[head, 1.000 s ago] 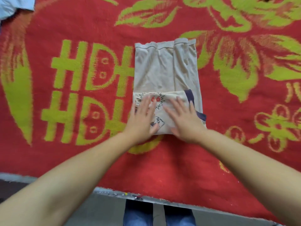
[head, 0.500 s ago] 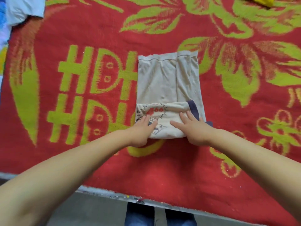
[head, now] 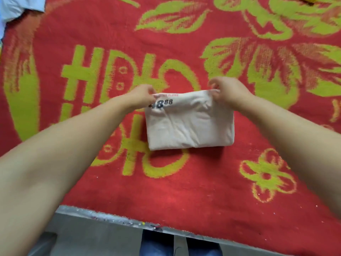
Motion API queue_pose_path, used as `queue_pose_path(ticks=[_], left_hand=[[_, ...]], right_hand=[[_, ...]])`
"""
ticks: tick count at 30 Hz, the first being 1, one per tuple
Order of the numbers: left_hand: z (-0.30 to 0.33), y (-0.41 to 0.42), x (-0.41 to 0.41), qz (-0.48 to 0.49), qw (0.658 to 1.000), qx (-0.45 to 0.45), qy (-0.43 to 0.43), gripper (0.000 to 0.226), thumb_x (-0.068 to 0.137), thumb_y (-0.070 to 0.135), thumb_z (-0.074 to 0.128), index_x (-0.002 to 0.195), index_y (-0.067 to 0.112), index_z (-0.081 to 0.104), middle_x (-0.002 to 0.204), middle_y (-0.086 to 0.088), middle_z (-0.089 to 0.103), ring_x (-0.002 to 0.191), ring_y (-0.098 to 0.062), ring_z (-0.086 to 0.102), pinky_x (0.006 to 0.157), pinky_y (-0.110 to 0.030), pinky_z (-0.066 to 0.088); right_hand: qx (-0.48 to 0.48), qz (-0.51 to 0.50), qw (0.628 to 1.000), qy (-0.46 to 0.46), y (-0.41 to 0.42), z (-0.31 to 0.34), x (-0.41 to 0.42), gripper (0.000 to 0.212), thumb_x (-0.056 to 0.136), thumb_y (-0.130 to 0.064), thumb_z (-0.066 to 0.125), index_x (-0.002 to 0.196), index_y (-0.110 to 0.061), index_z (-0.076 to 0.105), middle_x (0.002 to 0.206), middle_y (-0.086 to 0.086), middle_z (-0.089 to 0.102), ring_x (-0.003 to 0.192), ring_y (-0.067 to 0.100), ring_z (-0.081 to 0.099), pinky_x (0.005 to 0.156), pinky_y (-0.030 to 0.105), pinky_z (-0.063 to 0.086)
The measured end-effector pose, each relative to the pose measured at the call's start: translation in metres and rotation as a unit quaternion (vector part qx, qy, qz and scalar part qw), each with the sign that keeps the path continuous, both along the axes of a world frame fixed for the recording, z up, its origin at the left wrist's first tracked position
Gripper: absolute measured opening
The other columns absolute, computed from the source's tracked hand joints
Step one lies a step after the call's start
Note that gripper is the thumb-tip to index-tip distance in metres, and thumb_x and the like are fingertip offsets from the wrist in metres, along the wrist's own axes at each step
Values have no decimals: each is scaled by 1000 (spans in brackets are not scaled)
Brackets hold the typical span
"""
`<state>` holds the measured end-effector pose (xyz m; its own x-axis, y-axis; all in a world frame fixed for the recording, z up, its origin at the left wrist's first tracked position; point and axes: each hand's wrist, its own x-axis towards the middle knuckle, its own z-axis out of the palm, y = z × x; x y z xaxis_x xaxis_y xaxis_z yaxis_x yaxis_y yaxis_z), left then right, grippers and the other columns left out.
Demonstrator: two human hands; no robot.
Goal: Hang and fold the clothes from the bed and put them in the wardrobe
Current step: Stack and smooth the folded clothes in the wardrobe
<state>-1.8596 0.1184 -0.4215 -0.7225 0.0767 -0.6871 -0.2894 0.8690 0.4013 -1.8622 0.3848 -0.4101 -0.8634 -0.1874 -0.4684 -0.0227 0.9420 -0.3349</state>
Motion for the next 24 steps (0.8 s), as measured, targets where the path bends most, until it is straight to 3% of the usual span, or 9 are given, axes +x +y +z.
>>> queue_pose_path(ticks=[2, 5, 8, 12, 15, 18, 20, 22, 24], left_hand=[[-14, 11, 9, -33, 984, -122, 126, 47, 92, 23, 52, 136, 11, 44, 132, -13, 50, 122, -30, 47, 96, -40, 39], [-27, 41, 52, -144, 949, -138, 245, 65, 96, 41, 43, 152, 16, 19, 159, -11, 14, 147, -24, 12, 116, -50, 7], [-50, 63, 96, -207, 946, -139, 208, 73, 97, 53, 31, 153, 18, 0, 160, -9, -7, 148, -21, -8, 115, -49, -6], [-77, 41, 116, -151, 963, -165, 150, 74, 97, 57, 19, 150, 18, -17, 159, -2, -20, 145, -15, -20, 114, -48, -13], [-79, 27, 115, -141, 962, -191, 134, 78, 95, 60, 15, 149, 14, -18, 158, -4, -23, 144, -17, -23, 113, -52, -15], [-66, 28, 116, -122, 957, -219, 144, 85, 92, 62, 15, 148, 5, -14, 158, -13, -19, 145, -25, -20, 111, -53, -17], [-58, 34, 123, -187, 946, -196, 180, 90, 91, 63, 20, 147, 2, -16, 157, -17, -17, 145, -28, -19, 112, -52, -16], [-55, 44, 134, -254, 938, -150, 185, 94, 91, 63, 30, 147, 3, -16, 157, -19, -17, 145, -30, -18, 114, -50, -12], [-57, 54, 141, -279, 937, -141, 155, 96, 90, 54, 43, 149, 3, -13, 156, -21, -18, 145, -32, -18, 115, -48, -10]], right_hand=[[39, -8, 998, 55, -8, -11, 7, 47, 95, -22, 48, 142, -18, 42, 145, 11, 43, 135, 28, 36, 108, 48, 30], [53, 75, 992, 90, -29, -26, 44, 54, 100, -31, 40, 150, -20, 26, 159, 7, 16, 148, 24, 8, 113, 58, 10], [83, 151, 984, 50, -37, -46, 79, 59, 101, -41, 33, 153, -25, 12, 161, 6, -5, 148, 25, -9, 111, 63, 1], [130, 106, 986, 18, -3, -72, 90, 64, 98, -52, 21, 152, -31, -7, 160, -1, -17, 147, 23, -17, 111, 63, -4], [150, 98, 984, 12, 4, -74, 88, 65, 98, -52, 16, 152, -27, -9, 159, -3, -20, 147, 25, -17, 111, 63, -7], [137, 103, 984, 54, -6, -60, 95, 72, 97, -51, 27, 153, -17, -3, 160, 9, -11, 147, 29, -14, 109, 64, -10], [87, 180, 977, 79, -11, -53, 111, 81, 92, -52, 44, 153, -13, 7, 159, 15, -5, 145, 33, -15, 109, 65, -8], [75, 237, 967, 56, -11, -53, 128, 89, 86, -47, 53, 153, -17, 3, 157, 13, -14, 140, 33, -25, 109, 64, -9], [121, 234, 964, 20, -11, -60, 138, 91, 84, -32, 53, 153, -21, -6, 156, 9, -21, 139, 33, -29, 109, 64, -11]])
